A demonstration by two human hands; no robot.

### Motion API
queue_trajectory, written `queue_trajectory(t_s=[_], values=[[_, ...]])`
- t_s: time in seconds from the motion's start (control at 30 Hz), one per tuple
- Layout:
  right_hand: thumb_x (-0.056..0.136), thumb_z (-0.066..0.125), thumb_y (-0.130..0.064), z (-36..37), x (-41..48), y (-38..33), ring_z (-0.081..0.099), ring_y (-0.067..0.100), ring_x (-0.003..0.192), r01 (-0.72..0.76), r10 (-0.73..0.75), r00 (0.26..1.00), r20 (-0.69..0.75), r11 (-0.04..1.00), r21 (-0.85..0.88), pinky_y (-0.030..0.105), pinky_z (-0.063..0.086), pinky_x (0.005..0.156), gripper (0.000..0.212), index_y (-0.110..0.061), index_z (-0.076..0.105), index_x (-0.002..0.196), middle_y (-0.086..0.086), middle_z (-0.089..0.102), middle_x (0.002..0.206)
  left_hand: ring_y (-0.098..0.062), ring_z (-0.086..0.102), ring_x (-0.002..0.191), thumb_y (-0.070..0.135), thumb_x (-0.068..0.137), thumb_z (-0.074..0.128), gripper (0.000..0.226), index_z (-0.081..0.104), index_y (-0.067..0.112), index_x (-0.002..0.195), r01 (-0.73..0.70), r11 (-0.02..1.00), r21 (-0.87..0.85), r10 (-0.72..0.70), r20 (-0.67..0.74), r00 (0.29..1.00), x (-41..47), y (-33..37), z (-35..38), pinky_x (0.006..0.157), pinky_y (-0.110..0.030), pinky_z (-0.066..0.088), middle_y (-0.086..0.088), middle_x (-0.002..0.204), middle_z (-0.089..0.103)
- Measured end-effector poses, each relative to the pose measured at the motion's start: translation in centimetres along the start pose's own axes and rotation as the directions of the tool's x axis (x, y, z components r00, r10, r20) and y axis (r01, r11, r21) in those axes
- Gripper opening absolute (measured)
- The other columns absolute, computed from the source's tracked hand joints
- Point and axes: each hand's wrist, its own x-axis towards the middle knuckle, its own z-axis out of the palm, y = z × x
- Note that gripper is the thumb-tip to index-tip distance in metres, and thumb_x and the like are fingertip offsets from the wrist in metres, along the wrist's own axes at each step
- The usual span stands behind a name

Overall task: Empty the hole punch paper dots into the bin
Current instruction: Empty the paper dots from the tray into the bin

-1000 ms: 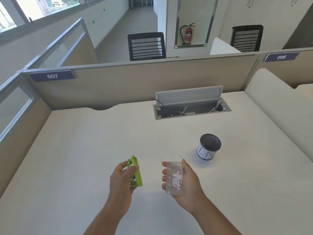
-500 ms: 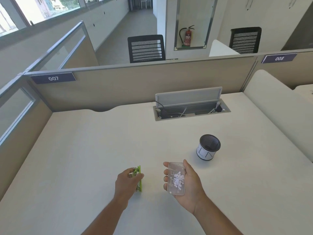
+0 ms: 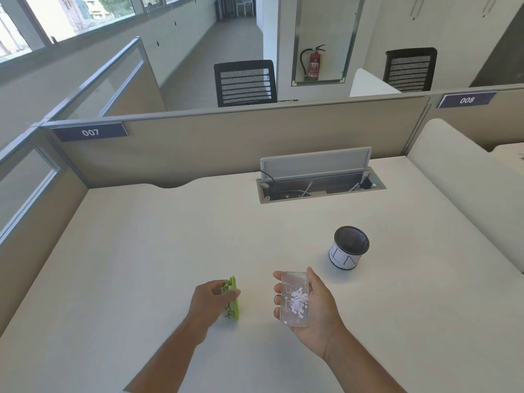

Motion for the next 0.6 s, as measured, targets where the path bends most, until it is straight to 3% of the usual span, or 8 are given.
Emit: queue_trajectory(t_s=[0.17, 0.33, 0.47, 0.53, 0.6], values=[[0.105, 0.039, -0.052, 0.1, -0.1, 0.0, 0.062, 0.026, 0.065, 0.007, -0.007, 1.000, -0.012, 1.000, -0.003, 0.035, 0.049, 0.062, 0.063, -0.002, 0.075, 0.120, 0.014, 0.069, 0.084, -0.030, 0.075, 0.105, 0.027, 0.084, 0.091, 0.024, 0.084, 0.022, 0.106, 0.011, 0.999, 0.033, -0.011, 0.003, 1.000, 0.2, -0.4, -0.2, 0.083, -0.034, 0.054, -0.016, 0.112, 0.080], [0.105, 0.040, -0.053, -0.1, -0.1, -0.1, 0.064, 0.027, 0.066, 0.004, -0.004, 1.000, -0.013, 1.000, 0.004, 0.035, 0.050, 0.062, 0.061, -0.005, 0.076, 0.119, 0.014, 0.069, 0.085, -0.026, 0.068, 0.088, 0.018, 0.093, 0.083, 0.004, 0.086, 0.017, 0.097, 0.021, 1.000, -0.001, -0.021, 0.001, 1.000, 0.3, -0.7, -0.4, 0.083, -0.036, 0.052, -0.004, 0.090, 0.078], [0.104, 0.040, -0.055, 0.1, -0.2, -0.1, 0.064, 0.027, 0.066, 0.005, -0.005, 1.000, -0.013, 1.000, 0.005, 0.035, 0.051, 0.062, 0.063, -0.005, 0.075, 0.121, 0.015, 0.070, 0.084, -0.025, 0.065, 0.081, 0.017, 0.092, 0.084, 0.010, 0.088, 0.020, 0.084, 0.047, 0.998, -0.043, -0.048, -0.020, 0.999, 0.1, -1.0, -0.5, 0.081, -0.037, 0.051, 0.000, 0.080, 0.075], [0.104, 0.041, -0.057, 0.1, -0.3, -0.2, 0.064, 0.027, 0.066, 0.010, -0.010, 1.000, -0.017, 1.000, -0.005, 0.035, 0.051, 0.062, 0.064, -0.005, 0.075, 0.121, 0.014, 0.069, 0.085, -0.027, 0.063, 0.086, 0.024, 0.088, 0.088, 0.007, 0.086, 0.022, 0.081, 0.049, 0.996, -0.069, -0.052, -0.036, 0.998, -0.3, -0.7, -0.5, 0.082, -0.037, 0.049, -0.001, 0.084, 0.073], [0.104, 0.044, -0.057, 0.2, -0.5, -0.4, 0.064, 0.027, 0.067, 0.014, -0.015, 1.000, -0.025, 1.000, -0.023, 0.036, 0.051, 0.064, 0.062, -0.006, 0.075, 0.120, 0.014, 0.069, 0.085, -0.027, 0.061, 0.099, 0.038, 0.081, 0.090, 0.024, 0.076, 0.032, 0.100, 0.021, 1.000, 0.000, -0.021, -0.092, 0.995, -0.9, -0.2, -0.4, 0.088, -0.036, 0.044, -0.004, 0.107, 0.067]])
